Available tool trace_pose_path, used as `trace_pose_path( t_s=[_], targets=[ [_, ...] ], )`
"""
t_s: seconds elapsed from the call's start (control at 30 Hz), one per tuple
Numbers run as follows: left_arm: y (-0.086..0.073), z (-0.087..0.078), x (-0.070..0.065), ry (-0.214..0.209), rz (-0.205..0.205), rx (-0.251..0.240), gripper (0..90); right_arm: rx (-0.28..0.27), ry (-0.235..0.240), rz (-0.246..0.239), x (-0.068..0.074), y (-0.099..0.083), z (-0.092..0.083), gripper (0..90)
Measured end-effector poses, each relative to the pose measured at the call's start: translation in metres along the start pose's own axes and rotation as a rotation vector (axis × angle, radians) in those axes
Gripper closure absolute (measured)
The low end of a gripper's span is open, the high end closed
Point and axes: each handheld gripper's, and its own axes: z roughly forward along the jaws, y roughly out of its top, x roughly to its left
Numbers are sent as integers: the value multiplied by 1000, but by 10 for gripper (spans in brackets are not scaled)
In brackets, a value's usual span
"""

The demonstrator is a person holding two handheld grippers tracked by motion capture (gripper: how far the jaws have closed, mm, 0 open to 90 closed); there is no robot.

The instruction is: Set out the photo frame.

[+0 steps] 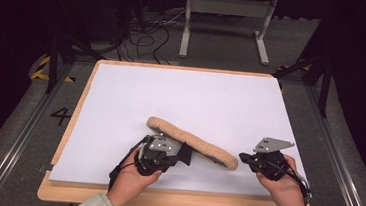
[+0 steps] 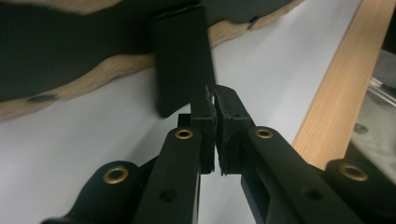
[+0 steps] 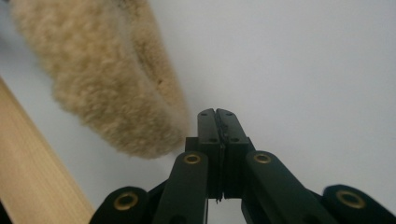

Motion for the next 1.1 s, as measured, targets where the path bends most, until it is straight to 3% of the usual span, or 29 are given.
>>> trace_pose_path(
  t_s=[0.1, 0.13, 0.17, 0.2, 0.57, 0.63, 0.87, 0.97, 1.1],
  targets=[
    [5, 16, -11, -15, 49, -18, 890, -24, -17, 31, -6, -2, -2, 900],
    [5, 16, -11, -15, 49, -18, 879, -27, -16, 37, -7, -2, -2, 900],
    [6, 27, -17, 18, 109, -15, 876, -28, -14, 43, -7, -3, -2, 900],
    [7, 31, -19, 29, 129, -6, 877, -28, -13, 43, -7, -3, -1, 900],
    [13, 63, -30, 83, 240, -15, 900, -28, -3, 46, -8, -2, 2, 900],
    [12, 66, -31, 112, 272, -4, 900, -31, -3, 48, -8, -2, 1, 900],
    [13, 72, -33, 141, 292, 5, 898, -32, 2, 49, -8, -3, 2, 900],
    [13, 74, -30, 173, 289, 23, 900, -31, 2, 48, -7, -2, 2, 900],
    [13, 74, -28, 179, 279, 24, 900, -34, 5, 48, -7, -2, 2, 900]
  ],
)
